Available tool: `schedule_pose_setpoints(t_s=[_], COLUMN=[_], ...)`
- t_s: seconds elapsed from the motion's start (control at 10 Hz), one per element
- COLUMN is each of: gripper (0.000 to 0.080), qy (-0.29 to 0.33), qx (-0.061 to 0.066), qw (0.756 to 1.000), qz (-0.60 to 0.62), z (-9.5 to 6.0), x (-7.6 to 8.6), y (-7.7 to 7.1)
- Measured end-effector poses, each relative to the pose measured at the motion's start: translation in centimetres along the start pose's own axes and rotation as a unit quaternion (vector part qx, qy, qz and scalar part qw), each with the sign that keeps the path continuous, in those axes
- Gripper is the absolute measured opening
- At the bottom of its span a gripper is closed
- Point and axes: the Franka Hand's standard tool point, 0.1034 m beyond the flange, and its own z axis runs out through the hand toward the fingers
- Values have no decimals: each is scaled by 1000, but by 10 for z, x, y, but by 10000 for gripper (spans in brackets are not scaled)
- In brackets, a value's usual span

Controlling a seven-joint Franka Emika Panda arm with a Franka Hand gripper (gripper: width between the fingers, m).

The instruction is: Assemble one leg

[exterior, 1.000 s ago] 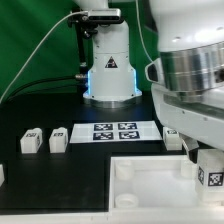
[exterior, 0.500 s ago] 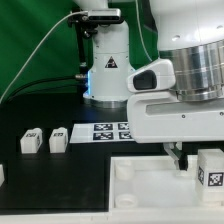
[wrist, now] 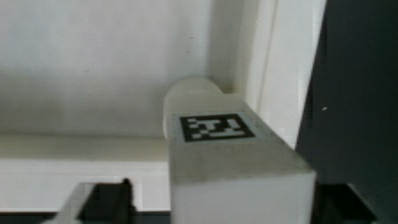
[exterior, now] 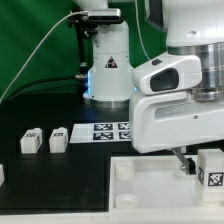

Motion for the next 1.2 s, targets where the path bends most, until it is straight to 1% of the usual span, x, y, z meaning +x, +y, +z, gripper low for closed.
schedule_pose_setpoints(t_s=[0.1,0.2,0.3,0.4,0.5,0.6,0.7,0.8,0.9,1.1,1.2], gripper=[358,358,298,298,298,298,298,298,298,298,298], qy=[0,-1,-1,-1,1,3,-1,-9,-15,-20,-20], qx=[0,-1,-1,-1,-5,-10,-12,1,6,7,8], qw=[999,994,988,983,957,913,853,802,758,709,724], qz=[49,110,154,184,291,408,522,598,652,704,689], z=[0,1,1,1,1,2,2,2,2,3,3], x=[0,-1,-1,-1,0,0,1,2,1,-1,-1], y=[0,1,2,2,3,3,5,9,10,7,7])
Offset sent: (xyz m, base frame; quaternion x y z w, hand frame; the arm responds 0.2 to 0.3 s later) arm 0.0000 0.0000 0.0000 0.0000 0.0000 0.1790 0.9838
